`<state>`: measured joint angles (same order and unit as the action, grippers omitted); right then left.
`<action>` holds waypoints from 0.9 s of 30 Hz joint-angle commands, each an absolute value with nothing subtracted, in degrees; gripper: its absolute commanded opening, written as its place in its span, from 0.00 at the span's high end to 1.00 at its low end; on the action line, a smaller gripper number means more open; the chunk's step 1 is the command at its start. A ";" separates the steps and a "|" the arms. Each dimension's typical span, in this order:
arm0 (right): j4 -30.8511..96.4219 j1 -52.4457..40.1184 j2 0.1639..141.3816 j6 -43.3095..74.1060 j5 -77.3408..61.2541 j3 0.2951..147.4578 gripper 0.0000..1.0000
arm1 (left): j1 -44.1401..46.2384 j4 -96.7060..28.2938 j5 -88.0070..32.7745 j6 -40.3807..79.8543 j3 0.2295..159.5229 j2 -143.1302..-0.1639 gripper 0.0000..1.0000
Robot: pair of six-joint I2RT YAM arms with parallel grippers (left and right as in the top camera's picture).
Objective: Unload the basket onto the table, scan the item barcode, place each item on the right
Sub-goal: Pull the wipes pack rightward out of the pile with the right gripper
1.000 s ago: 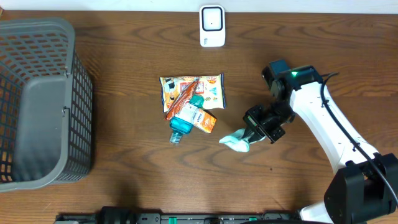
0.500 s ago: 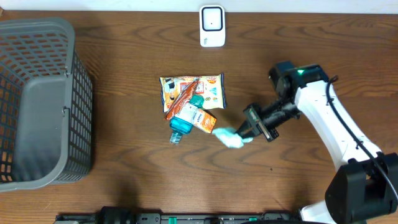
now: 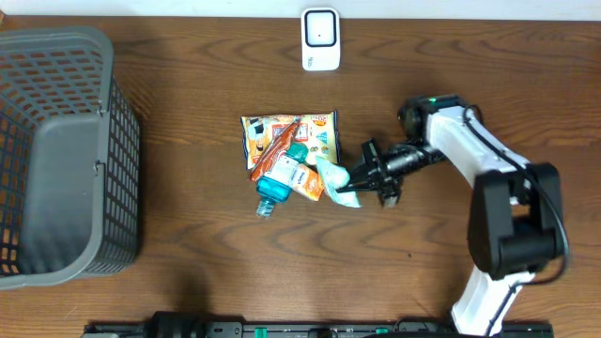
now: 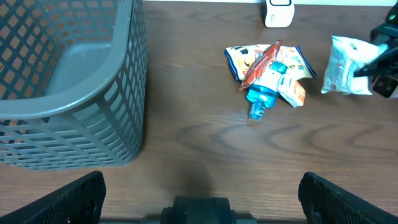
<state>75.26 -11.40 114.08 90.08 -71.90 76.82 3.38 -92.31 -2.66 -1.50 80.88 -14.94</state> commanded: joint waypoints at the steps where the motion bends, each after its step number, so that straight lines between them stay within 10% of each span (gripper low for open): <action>1: 75.40 -11.22 115.70 99.94 -86.78 77.14 0.99 | 3.07 -96.62 -2.96 -1.43 80.75 -15.18 0.01; 27: 73.87 -6.57 116.51 115.24 -84.09 77.14 0.99 | 3.07 -96.62 -2.96 -1.43 80.75 -15.18 0.01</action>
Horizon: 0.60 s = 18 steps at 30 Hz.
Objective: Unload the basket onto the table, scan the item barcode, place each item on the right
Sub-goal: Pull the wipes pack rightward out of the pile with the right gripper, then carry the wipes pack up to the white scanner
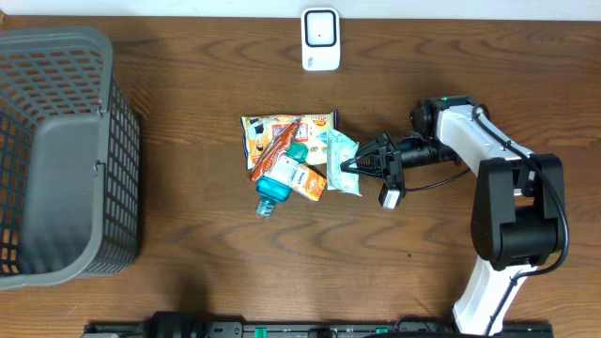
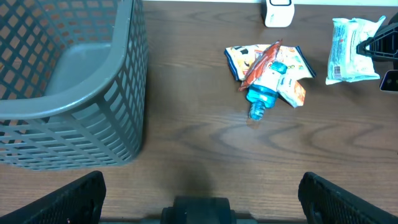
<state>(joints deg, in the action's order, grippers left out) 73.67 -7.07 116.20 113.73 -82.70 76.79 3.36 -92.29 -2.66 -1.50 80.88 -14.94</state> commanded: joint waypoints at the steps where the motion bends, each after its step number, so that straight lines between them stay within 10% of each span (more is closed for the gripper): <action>1: 73.87 -6.39 116.51 115.22 -83.88 77.14 0.99 | 3.07 -96.62 -2.96 -1.43 80.75 -15.18 0.01; 18: 75.99 -4.73 116.46 78.63 -75.00 77.14 0.99 | 3.07 -96.62 -2.96 -1.43 80.75 -15.18 0.01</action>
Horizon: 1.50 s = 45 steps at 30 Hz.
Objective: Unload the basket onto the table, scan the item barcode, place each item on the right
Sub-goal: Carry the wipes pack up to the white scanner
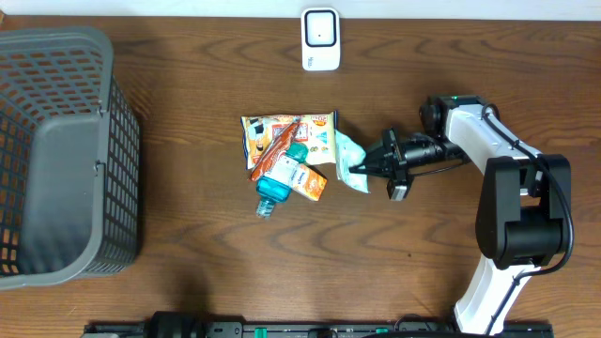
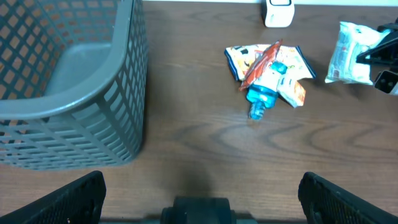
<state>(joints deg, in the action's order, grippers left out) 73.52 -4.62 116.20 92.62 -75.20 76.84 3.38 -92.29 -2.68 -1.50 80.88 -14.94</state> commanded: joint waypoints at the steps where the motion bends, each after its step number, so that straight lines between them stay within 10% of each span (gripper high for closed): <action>1: 78.98 -4.89 116.46 73.80 -73.76 77.14 0.99 | 3.07 -96.62 -2.96 -1.43 80.75 -15.18 0.01; 17: 74.91 -14.96 116.46 53.74 -29.69 77.14 0.99 | 3.07 -96.62 -2.96 -1.43 80.75 -15.16 0.01; 45: 50.41 -27.94 104.60 38.70 -3.42 91.18 0.99 | 3.07 -96.62 -2.96 -1.43 80.75 -15.16 0.01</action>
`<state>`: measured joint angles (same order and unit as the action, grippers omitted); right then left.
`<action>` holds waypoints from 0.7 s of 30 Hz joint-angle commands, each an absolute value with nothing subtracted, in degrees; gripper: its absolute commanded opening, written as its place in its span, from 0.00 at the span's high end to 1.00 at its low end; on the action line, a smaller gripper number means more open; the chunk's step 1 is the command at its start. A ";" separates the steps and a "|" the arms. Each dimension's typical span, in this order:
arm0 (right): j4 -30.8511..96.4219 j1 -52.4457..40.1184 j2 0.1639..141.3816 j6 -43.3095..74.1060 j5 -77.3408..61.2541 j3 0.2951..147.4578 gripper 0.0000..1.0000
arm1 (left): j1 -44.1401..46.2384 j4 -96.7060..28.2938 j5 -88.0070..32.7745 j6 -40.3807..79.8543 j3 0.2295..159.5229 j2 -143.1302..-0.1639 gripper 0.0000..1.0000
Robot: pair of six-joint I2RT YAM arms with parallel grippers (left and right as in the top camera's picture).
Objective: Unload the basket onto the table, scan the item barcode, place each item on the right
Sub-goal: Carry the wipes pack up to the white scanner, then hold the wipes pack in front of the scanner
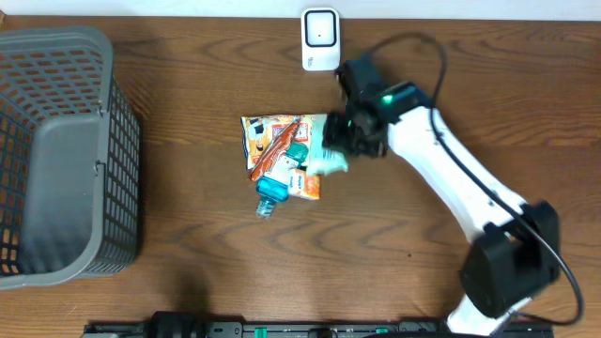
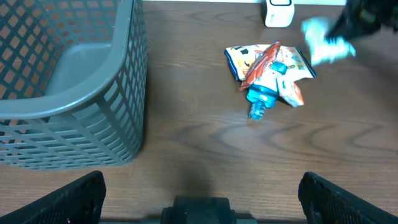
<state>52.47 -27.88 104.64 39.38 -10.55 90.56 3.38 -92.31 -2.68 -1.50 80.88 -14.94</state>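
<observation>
The white scanner stands at the table's far edge, also in the left wrist view. My right gripper is just in front of it, shut on a pale green and white packet that hangs blurred over the right edge of the pile. The pile holds a printed snack bag, a blue bottle and an orange sachet. My left gripper is low at the near edge, its fingers wide apart and holding nothing. No barcode can be made out.
A tall grey mesh basket fills the left side of the table. The right arm stretches diagonally from the near right corner to the scanner area.
My right gripper, with the packet, was right of the pile at mid-table. Now it is farther back and to the left, close in front of the scanner. The left gripper has not moved.
At first my right gripper held the pale green packet low beside the pile. Then the packet was held clear to the pile's right, turned differently at each of the two following moments. Now it is by the scanner. Pile, basket and left arm stayed put.
</observation>
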 commanded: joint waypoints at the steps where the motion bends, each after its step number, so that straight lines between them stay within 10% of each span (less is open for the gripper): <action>1: 48.66 -27.77 104.99 38.70 -3.42 91.15 0.99 | 3.07 -96.62 -2.96 -1.43 80.75 -15.18 0.01; 21: 3.25 -22.50 120.31 41.95 3.60 91.48 0.99 | 3.07 -96.62 -2.96 -1.43 80.75 -15.18 0.01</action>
<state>6.20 -23.20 117.10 40.36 2.39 90.96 3.38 -92.29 -2.68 -1.50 80.88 -14.94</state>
